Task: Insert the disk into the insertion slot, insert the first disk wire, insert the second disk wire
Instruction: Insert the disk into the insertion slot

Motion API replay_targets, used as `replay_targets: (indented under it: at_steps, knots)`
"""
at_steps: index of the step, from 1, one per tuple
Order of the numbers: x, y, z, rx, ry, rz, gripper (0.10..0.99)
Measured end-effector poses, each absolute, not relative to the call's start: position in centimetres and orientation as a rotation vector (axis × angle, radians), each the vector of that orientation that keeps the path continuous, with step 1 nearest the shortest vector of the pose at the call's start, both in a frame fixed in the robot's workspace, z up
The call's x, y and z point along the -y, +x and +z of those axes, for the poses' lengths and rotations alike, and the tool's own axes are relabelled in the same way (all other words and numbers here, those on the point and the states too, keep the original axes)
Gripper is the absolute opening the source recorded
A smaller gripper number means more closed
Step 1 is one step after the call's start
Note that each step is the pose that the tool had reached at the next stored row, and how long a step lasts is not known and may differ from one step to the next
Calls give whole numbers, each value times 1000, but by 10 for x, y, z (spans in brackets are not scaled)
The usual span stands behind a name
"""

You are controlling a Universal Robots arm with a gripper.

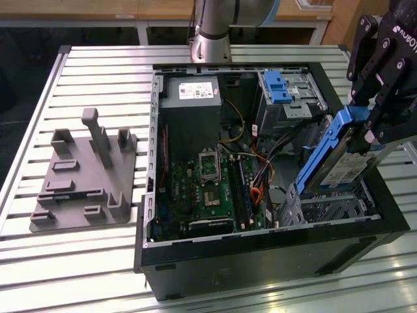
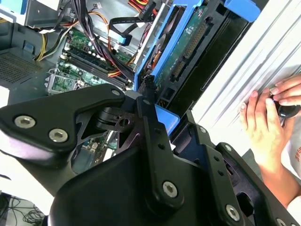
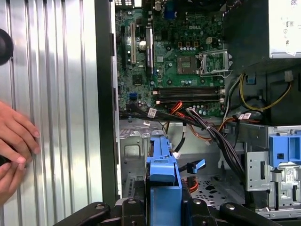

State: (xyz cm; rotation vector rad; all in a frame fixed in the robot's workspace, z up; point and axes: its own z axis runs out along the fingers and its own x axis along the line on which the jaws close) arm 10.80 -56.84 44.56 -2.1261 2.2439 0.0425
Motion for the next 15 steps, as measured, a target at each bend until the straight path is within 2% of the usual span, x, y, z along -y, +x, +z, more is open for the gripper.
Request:
replay_targets:
  at_steps: [15]
  knots:
    - [566,108,434,-2243,-2133,36,365]
